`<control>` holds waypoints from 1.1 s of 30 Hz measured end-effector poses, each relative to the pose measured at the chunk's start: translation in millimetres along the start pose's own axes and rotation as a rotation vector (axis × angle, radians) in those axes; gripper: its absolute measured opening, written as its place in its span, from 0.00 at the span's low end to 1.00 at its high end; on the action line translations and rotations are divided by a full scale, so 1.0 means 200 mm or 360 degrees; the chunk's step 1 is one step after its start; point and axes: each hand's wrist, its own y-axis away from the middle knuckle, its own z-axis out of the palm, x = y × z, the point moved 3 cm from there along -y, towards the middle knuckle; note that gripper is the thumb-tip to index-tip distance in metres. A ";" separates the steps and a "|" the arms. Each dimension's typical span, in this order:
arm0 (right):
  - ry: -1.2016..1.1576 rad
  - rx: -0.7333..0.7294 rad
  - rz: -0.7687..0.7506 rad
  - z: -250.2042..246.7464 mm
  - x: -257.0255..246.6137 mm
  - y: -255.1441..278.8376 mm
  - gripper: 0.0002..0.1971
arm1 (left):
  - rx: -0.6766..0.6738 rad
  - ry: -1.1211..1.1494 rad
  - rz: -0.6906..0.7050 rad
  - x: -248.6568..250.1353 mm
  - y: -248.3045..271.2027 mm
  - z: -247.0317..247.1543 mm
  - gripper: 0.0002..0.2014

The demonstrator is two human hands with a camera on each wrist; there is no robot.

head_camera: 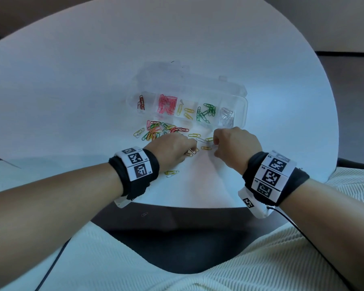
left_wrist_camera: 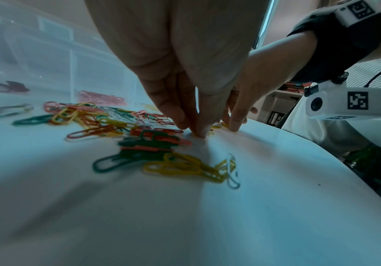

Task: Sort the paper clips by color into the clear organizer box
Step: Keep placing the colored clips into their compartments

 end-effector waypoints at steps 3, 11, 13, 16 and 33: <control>-0.0088 0.0006 -0.0002 0.01 -0.01 0.00 0.10 | -0.0006 0.0009 -0.0034 0.00 0.00 0.00 0.13; 0.0088 0.0060 0.0003 -0.02 0.01 -0.01 0.08 | 0.0053 -0.0006 0.0057 -0.02 0.00 0.00 0.12; 0.0087 0.0070 0.0008 -0.02 0.02 -0.02 0.07 | 0.0023 -0.0021 0.0003 -0.03 0.00 -0.01 0.13; 0.0012 0.0051 0.0019 -0.01 0.02 -0.03 0.06 | 0.0007 -0.0036 -0.0055 -0.03 -0.01 -0.01 0.14; -0.0220 0.0048 -0.0009 0.03 0.01 -0.04 0.07 | 0.0026 -0.0076 -0.0140 -0.07 -0.02 -0.01 0.09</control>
